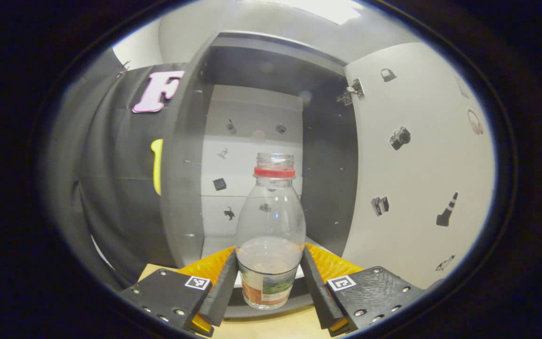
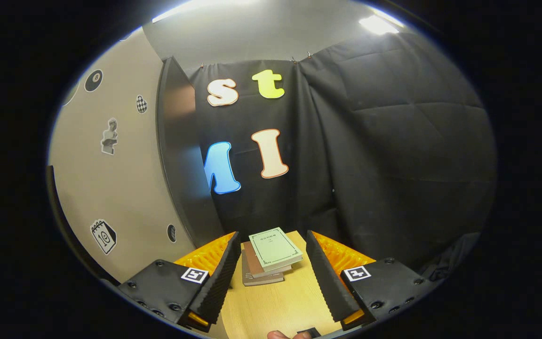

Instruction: Open the cabinet door with the right hand, grasp the bottle in the cabinet with the left hand and place it on the coaster, then close the cabinet door with the right hand.

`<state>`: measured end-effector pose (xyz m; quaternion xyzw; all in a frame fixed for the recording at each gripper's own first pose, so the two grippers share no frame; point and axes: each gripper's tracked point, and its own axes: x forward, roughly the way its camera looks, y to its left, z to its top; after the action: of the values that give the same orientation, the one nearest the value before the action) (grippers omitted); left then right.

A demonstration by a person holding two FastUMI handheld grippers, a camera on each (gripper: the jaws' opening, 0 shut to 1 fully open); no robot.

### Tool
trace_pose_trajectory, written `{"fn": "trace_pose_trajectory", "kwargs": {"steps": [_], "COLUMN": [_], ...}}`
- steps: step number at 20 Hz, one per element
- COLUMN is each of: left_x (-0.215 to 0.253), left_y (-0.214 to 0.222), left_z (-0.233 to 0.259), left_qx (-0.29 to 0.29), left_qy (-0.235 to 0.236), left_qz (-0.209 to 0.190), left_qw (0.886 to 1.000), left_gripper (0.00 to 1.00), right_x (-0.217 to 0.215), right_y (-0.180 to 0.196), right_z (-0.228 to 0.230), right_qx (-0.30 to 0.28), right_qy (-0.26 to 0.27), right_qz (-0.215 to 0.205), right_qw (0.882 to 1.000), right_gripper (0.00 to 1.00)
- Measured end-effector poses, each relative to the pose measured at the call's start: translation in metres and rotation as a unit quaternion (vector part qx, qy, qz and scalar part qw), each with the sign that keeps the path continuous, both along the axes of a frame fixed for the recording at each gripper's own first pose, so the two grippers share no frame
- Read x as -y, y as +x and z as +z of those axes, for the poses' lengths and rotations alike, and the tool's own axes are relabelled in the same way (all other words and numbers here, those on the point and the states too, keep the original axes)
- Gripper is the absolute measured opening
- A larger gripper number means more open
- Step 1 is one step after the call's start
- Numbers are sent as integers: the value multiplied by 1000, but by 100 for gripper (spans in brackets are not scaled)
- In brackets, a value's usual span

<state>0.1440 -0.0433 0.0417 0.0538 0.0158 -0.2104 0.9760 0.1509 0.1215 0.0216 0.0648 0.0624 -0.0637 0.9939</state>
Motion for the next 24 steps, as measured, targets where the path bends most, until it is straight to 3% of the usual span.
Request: {"fn": "trace_pose_trajectory", "kwargs": {"steps": [8,9,10,13,14,15,18,19,20,24], "left_x": [-116,-128,-139,-164,-173,-186,-221,-227,-232,-244], "left_y": [-71,-78,-86,-103,-106,-106,-107,-107,-108,-109], "left_z": [-79,-95,-114,-159,-176,-195,-251,-266,-281,-309], "left_qx": [-19,-30,-43,-58,-58,-62,-76,-80,-85,-86], "left_qy": [27,32,35,21,12,9,9,9,11,21], "left_qz": [100,109,117,126,125,133,162,167,169,184], "left_qw": [994,993,992,990,990,989,984,983,982,979], "left_gripper": [75,75,75,73,73,73,76,75,76,76], "right_x": [-25,-30,-35,-44,-45,-46,-50,-51,-51,-51], "right_y": [-25,-29,-32,-41,-44,-48,-57,-60,-62,-68], "right_z": [9,7,5,-3,-4,-4,2,2,-2,-23], "right_qx": [17,13,11,5,1,1,5,3,-3,-35], "right_qy": [12,13,14,6,2,-4,-13,-13,-12,-5], "right_qz": [11,17,21,22,21,20,20,21,18,5], "right_qw": [1000,1000,1000,1000,1000,1000,1000,1000,1000,999], "right_gripper": [82,89,82,82,89,82,82,89,89,89]}}
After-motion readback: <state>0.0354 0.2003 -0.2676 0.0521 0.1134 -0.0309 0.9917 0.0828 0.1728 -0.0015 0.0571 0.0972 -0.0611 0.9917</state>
